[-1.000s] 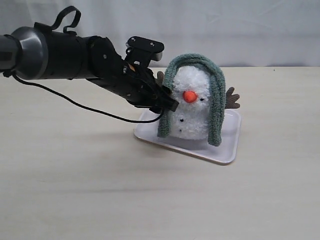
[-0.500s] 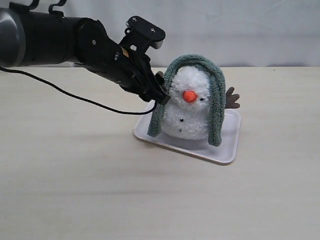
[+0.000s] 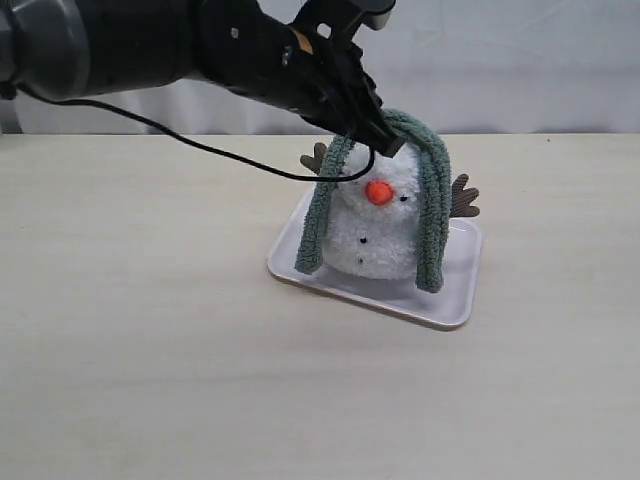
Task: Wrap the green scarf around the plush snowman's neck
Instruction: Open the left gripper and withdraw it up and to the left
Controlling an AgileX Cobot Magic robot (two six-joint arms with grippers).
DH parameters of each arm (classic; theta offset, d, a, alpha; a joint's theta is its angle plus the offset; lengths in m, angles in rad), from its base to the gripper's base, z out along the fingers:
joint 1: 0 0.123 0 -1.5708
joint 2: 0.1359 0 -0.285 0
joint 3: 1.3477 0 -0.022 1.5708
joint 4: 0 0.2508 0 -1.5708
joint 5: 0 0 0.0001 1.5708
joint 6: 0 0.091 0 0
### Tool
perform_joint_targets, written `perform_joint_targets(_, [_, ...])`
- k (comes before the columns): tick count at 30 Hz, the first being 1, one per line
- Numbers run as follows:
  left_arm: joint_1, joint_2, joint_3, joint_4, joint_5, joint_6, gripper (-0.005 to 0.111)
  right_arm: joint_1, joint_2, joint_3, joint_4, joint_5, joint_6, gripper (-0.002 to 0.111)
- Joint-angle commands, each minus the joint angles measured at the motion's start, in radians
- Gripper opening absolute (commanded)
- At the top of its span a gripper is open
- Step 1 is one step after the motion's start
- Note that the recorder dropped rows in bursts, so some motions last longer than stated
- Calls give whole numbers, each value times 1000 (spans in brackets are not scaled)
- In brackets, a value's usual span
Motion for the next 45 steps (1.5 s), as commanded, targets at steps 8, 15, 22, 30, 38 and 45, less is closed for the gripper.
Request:
perform_joint_targets(8, [-4, 230, -285, -48, 142, -4, 0, 0, -4, 2, -2, -7, -2, 4])
perform_joint_targets(15, [-4, 287, -327, -31, 51, -4, 0, 0, -4, 2, -2, -7, -2, 4])
perform_joint_targets(22, [-4, 304, -327, -24, -40, -6, 0, 0, -4, 2, -2, -7, -4, 4])
perform_joint_targets(30, [28, 352, -325, -26, 21, -6, 0, 0, -4, 2, -2, -7, -4, 4])
perform_joint_targets(38, [42, 220, -325, -24, 84, -4, 0, 0, -4, 2, -2, -7, -4, 4])
perform_joint_targets(45, [110, 149, -321, -24, 250, 33, 0, 0, -4, 2, -2, -7, -2, 4])
